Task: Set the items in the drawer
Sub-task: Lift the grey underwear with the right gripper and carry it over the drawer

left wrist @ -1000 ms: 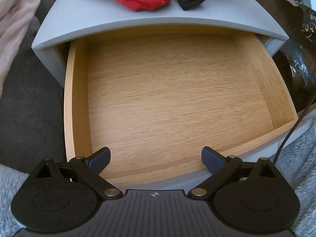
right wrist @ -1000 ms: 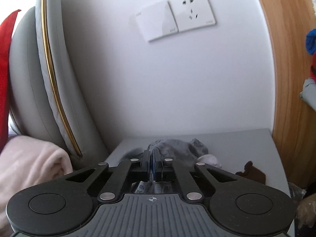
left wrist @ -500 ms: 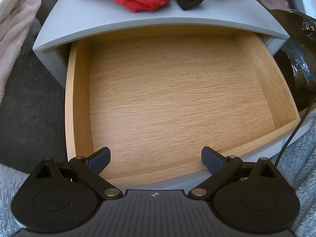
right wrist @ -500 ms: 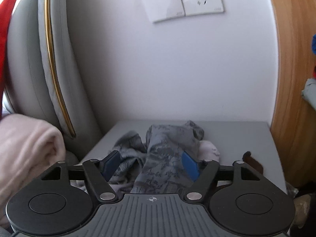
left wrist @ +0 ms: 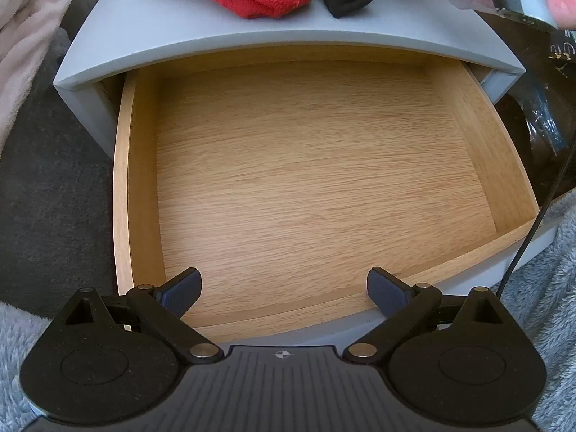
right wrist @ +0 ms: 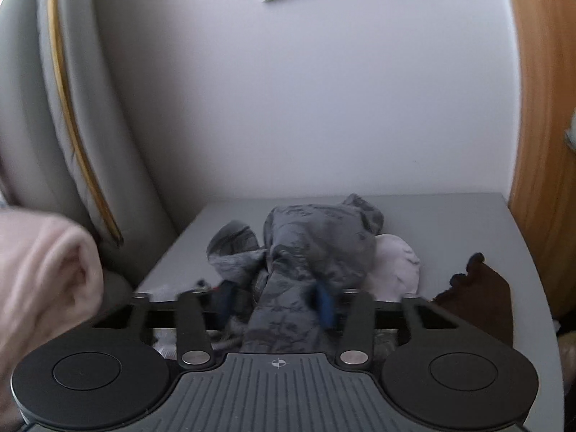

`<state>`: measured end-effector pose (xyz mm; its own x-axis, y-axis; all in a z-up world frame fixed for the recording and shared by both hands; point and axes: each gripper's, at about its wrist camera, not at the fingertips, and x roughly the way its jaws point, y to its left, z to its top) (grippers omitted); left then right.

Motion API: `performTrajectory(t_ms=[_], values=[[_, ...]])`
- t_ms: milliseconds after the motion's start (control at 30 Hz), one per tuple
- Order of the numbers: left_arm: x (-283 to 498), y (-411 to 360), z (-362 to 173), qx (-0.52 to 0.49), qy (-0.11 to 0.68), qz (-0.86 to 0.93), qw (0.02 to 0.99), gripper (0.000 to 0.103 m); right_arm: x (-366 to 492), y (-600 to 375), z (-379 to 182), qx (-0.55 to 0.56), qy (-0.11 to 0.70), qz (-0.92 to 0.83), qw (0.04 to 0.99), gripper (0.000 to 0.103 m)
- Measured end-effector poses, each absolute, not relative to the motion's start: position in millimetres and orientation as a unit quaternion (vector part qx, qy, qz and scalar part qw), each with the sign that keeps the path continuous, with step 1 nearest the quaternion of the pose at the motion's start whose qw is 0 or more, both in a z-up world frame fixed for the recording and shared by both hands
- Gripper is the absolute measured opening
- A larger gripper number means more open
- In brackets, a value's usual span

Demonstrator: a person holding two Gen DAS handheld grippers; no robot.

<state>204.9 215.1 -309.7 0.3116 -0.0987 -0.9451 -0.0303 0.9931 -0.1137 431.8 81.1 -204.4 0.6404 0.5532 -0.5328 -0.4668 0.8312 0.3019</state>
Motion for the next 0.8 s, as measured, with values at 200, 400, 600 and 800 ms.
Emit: performTrajectory(t_ms=[200,400,600,800], values=[[205,216,-309,-0.054,0.585,-0.02,0.809,0.1,423,61,-180,0.109,0.266,0.304,0.908,0.013],[205,215,-309,-0.053,0.585,-0.019,0.809,0.1,415,39,-159,0.146,0.217,0.323,0.91,0.012],[206,214,-310,-0.055,0.588,-0.02,0.806,0.1,394,12,-140,0.157,0.184,0.34,0.909,0.012],[209,218,-315,-0.07,0.596,-0.02,0.8,0.1,336,-30,-105,0.159,0.135,0.401,0.892,0.012]])
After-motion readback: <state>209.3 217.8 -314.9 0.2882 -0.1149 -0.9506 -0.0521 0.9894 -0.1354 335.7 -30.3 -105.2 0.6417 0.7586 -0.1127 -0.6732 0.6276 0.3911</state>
